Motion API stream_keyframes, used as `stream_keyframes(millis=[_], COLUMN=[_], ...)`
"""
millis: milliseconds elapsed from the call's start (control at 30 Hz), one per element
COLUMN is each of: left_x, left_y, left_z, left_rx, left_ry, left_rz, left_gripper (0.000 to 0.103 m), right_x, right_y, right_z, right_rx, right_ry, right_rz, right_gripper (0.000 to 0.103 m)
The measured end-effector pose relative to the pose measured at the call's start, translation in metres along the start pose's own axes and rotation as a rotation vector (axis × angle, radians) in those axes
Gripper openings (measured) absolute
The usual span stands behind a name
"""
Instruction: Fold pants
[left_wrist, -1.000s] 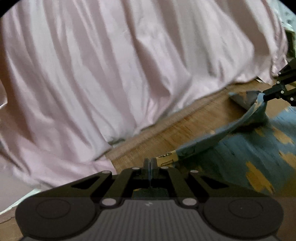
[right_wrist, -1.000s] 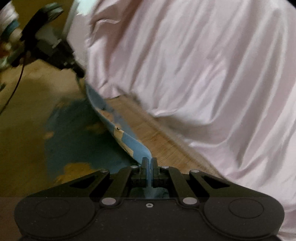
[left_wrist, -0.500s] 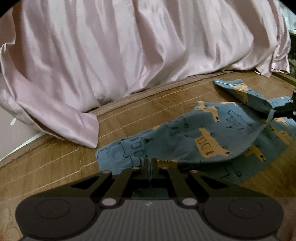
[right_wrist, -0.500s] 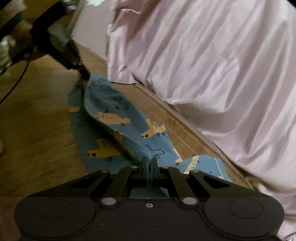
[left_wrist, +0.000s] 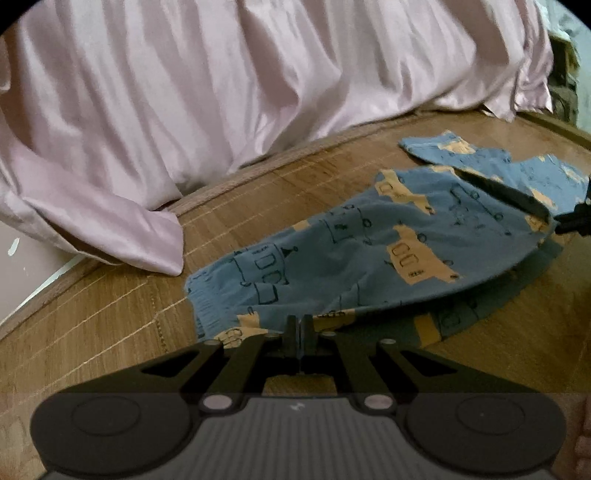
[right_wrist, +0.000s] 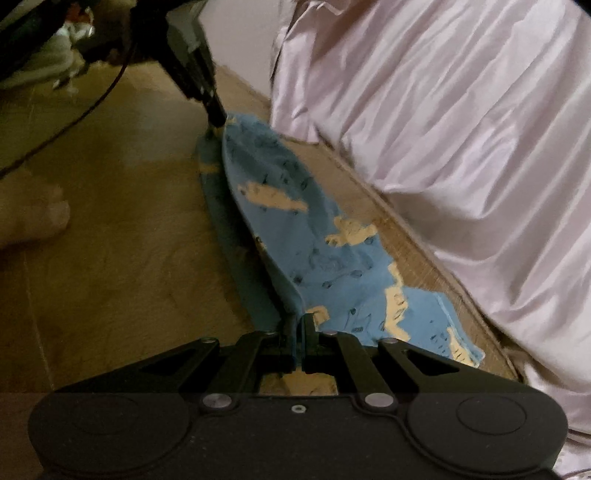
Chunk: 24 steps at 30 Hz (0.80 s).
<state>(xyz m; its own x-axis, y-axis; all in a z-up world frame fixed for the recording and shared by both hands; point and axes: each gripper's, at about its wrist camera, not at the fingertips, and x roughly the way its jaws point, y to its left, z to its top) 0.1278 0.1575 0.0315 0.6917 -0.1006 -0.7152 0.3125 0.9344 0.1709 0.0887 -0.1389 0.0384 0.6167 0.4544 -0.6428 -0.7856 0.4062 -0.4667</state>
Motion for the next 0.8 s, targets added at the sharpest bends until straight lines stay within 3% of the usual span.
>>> stream_keyframes(millis=[100,167,267,300,333,367,400,467,533,600,800], left_x=[0.004,0.006,0.001,-0.003,-0.007,-0.01,-0.012,-0.012,-0.006,0.003,0.041], left_y=[-0.002,0.0,0.003,0.002,-0.001,-0.004,-0.009,-0.021,-0.037,-0.054,-0.097], left_z=[-0.002,-0.003,-0.002,0.0,0.002,0.005,0.008,0.019,0.034,0.046,0.085], left_rx=[0.014,0.0,-0.059,-0.076,-0.095,-0.106,-0.114,-0.128,-0.157,-0.187,-0.204], left_ry=[0.026,0.055,0.054,0.046,0.032,0.019,0.002,-0.015,-0.031,-0.06,-0.072], left_rz=[-0.022,-0.05,-0.074,-0.076,-0.073,-0.072,-0.076,-0.118,-0.187,-0.245,-0.417], left_gripper=[0.001,0.005,0.023,0.036,0.044,0.059,0.063,0.065,0.076,0.101,0.103], right_x=[0.003,-0.001,-0.013,-0.018,-0.022,-0.026,-0.028,-0.035,-0.038,-0.039,-0.013], right_y=[0.004,0.001,-0.009,-0.013,-0.018,-0.023,-0.027,-0.039,-0.053,-0.069,-0.15], right_z=[-0.005,-0.006,-0.006,-0.006,-0.006,-0.007,-0.008,-0.015,-0.026,-0.04,-0.067], right_rx=[0.005,0.044,0.166,0.224,0.281,0.332,0.361,0.412,0.475,0.534,0.663], right_ry=[0.017,0.024,0.024,0.023,0.025,0.032,0.037,0.045,0.051,0.063,0.135], right_rz=[0.007,-0.005,-0.047,-0.063,-0.082,-0.104,-0.121,-0.172,-0.214,-0.236,-0.167], right_gripper=[0.005,0.019,0.039,0.044,0.056,0.066,0.07,0.087,0.1,0.102,0.102])
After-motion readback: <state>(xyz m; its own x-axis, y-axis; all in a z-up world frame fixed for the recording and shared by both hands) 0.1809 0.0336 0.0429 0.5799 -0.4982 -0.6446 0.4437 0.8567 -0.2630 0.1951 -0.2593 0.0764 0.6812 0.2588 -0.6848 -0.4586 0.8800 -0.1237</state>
